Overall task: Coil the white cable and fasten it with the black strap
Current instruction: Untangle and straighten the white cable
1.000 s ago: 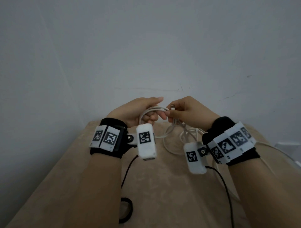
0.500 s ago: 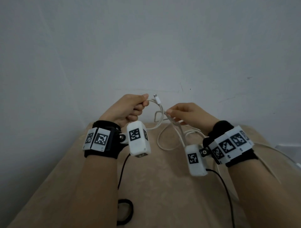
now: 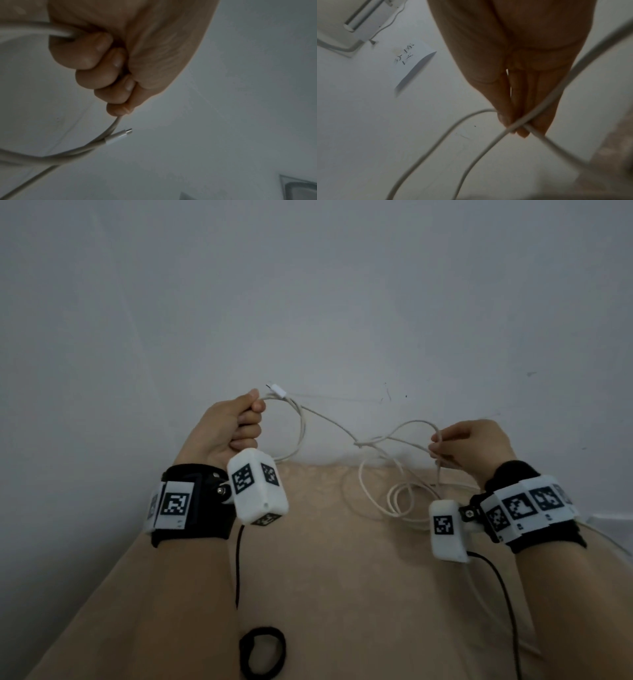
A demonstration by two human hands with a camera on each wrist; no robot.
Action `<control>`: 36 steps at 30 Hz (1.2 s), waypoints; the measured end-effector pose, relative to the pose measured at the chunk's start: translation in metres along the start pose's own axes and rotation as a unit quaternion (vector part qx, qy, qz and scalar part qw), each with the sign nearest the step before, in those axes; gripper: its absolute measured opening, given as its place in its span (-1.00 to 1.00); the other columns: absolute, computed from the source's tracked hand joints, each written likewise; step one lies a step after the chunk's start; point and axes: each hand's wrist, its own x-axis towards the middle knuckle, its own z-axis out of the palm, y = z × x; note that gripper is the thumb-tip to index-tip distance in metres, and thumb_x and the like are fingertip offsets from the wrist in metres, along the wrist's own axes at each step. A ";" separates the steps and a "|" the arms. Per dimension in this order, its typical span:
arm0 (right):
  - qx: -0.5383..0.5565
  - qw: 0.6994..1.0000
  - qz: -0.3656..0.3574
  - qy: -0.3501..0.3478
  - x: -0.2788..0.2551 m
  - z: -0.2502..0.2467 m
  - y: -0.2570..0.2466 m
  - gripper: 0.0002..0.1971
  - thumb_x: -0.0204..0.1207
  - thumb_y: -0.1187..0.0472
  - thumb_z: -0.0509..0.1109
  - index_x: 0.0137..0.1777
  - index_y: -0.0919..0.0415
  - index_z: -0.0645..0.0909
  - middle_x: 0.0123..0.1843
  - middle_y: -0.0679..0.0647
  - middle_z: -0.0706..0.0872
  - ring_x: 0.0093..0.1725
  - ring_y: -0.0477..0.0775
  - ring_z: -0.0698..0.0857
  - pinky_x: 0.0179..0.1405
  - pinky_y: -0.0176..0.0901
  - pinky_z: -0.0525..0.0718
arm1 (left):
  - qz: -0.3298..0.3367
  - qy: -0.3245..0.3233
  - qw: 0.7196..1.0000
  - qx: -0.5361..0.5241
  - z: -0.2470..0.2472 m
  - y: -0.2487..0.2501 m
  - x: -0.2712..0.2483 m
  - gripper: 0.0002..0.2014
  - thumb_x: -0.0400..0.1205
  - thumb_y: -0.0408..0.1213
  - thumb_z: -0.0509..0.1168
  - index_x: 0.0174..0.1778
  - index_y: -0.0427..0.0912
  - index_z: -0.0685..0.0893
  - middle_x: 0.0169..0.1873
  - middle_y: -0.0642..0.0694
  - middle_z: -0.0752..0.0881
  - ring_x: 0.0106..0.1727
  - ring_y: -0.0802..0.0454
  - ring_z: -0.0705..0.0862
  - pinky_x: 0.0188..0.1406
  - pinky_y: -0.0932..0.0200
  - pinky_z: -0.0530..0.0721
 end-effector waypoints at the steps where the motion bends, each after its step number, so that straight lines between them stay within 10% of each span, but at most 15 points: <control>1: -0.004 1.000 0.008 0.008 0.001 0.000 0.002 -0.85 0.41 0.42 0.51 -0.30 0.18 0.70 -0.17 0.26 0.80 -0.13 0.17 0.80 -0.02 0.02 0.77 | 0.001 0.004 1.000 -0.003 -0.001 0.001 0.000 -0.64 0.77 -0.12 0.06 -0.36 -0.09 0.37 -0.72 0.09 0.23 -0.78 0.22 0.15 -0.81 0.41 0.02; 10: -0.099 0.994 0.012 0.044 0.005 0.000 0.002 -0.83 0.46 0.44 0.44 -0.21 0.16 0.74 -0.30 0.19 0.78 -0.29 0.09 0.79 -0.05 0.06 0.79 | 0.031 0.008 0.999 -0.042 -0.002 0.005 -0.003 -0.64 0.77 -0.10 0.06 -0.37 -0.09 0.37 -0.71 0.11 0.24 -0.78 0.21 0.15 -0.79 0.41 0.02; 16: -0.191 0.981 0.014 -0.036 0.003 0.005 0.004 -0.81 0.45 0.37 0.47 0.00 0.13 0.77 -0.08 0.17 0.78 -0.06 0.11 0.71 0.05 -0.15 0.66 | 0.034 0.005 0.999 -0.028 0.007 0.006 -0.002 -0.64 0.76 -0.10 0.09 -0.37 -0.09 0.39 -0.70 0.13 0.24 -0.77 0.23 0.13 -0.79 0.40 0.00; 25: -0.015 0.983 -0.146 -0.107 -0.024 0.027 -0.039 -0.78 0.53 0.35 0.38 0.01 0.03 0.74 0.00 0.01 0.82 0.12 -0.04 0.73 0.31 -0.12 0.60 | 0.010 -0.053 0.997 0.046 0.043 -0.013 0.009 -0.64 0.76 -0.12 0.09 -0.36 -0.10 0.42 -0.70 0.14 0.24 -0.75 0.27 0.11 -0.78 0.41 -0.01; 30: 0.132 0.933 -0.124 -0.312 -0.050 0.058 -0.056 -0.58 0.52 0.56 0.30 0.33 0.22 0.53 -0.03 0.17 0.81 -0.06 0.06 0.78 0.06 -0.09 0.69 | 0.032 -0.088 0.996 0.000 0.049 -0.006 0.003 -0.64 0.76 -0.12 0.09 -0.37 -0.10 0.41 -0.68 0.14 0.24 -0.73 0.26 0.12 -0.70 0.37 -0.04; 36: -0.240 0.926 -0.112 -0.269 -0.037 0.057 -0.031 -0.79 0.51 0.34 0.40 0.12 0.14 0.71 -0.21 -0.02 0.76 -0.25 -0.13 0.71 -0.30 -0.46 0.59 | 0.062 -0.092 0.989 -0.101 0.028 0.016 -0.004 -0.62 0.74 -0.09 0.05 -0.42 -0.07 0.38 -0.73 0.08 0.24 -0.79 0.20 0.16 -0.78 0.40 0.00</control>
